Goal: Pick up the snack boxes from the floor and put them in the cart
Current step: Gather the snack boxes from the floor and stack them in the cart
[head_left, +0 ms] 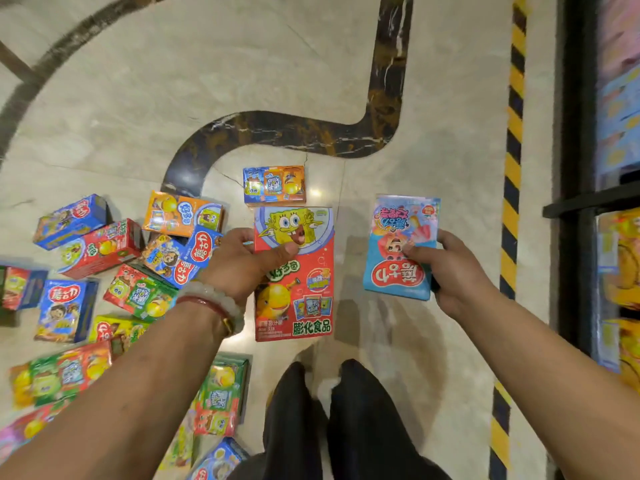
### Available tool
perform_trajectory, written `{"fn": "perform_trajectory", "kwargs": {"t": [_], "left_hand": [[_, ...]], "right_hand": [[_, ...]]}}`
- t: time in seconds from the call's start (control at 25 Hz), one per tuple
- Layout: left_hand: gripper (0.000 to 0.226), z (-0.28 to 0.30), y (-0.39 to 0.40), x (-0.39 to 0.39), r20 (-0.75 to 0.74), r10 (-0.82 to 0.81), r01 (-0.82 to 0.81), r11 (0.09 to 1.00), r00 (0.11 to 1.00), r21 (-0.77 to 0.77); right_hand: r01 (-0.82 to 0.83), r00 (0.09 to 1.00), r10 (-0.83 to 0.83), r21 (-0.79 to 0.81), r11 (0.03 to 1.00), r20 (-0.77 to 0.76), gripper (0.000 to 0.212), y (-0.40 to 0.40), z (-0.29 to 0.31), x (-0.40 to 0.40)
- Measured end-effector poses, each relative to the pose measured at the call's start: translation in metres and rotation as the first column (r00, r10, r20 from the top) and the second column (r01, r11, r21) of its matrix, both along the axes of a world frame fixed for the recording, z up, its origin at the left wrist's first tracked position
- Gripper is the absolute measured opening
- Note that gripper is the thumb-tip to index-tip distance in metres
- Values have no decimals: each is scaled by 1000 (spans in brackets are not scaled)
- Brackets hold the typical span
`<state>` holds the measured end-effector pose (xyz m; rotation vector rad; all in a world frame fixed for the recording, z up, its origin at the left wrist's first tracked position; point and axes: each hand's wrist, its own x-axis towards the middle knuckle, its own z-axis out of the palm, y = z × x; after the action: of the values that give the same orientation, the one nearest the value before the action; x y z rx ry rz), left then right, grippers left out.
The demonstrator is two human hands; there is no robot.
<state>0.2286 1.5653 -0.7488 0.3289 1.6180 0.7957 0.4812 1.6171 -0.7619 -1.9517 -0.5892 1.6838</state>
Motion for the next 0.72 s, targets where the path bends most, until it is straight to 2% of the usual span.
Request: {"fn": "perform_trajectory", "kwargs": {"t": [0.04, 0.08, 0.12, 0.24, 0.28, 0.4, 0.44, 0.6, 0.72], "left_hand": [[87, 52, 0, -3, 4, 18, -18, 1000, 1000, 7], [88, 62, -4, -3, 31, 27, -28, 999, 999, 35], [87, 102, -5, -7, 41, 22, -25, 997, 999, 72], [83, 247, -11, -16, 19, 17, -19, 994, 1000, 111], [79, 256, -13, -16, 50, -4, -3, 990, 999, 138], [37, 368, -26, -19, 47, -40, 27, 970, 998, 243], [32, 405, -35, -21, 37, -55, 43, 962, 998, 270], [65, 473, -51, -22, 48, -65, 44, 938, 997, 344], [54, 508, -64, -20, 49, -102, 76, 922, 994, 380]], "right_hand": [[-20, 1000, 20, 13, 1000, -1, 42, -1, 55, 1], [-43, 999, 43, 25, 999, 0, 42, -6, 66, 2], [-51, 998, 52, 41, 998, -19, 41, -8, 106, 5], [-79, 995, 83, 69, 994, -55, 37, -15, 256, -1], [-96, 993, 102, 93, 991, -60, 36, -17, 265, -3], [-77, 991, 95, 179, 981, -96, 38, -32, 374, -10], [-75, 989, 99, 204, 976, -109, 38, -43, 408, -9], [-38, 983, 87, 278, 960, -165, 35, -74, 474, -12], [2, 982, 56, 310, 951, -180, 34, -99, 503, -6]]}}
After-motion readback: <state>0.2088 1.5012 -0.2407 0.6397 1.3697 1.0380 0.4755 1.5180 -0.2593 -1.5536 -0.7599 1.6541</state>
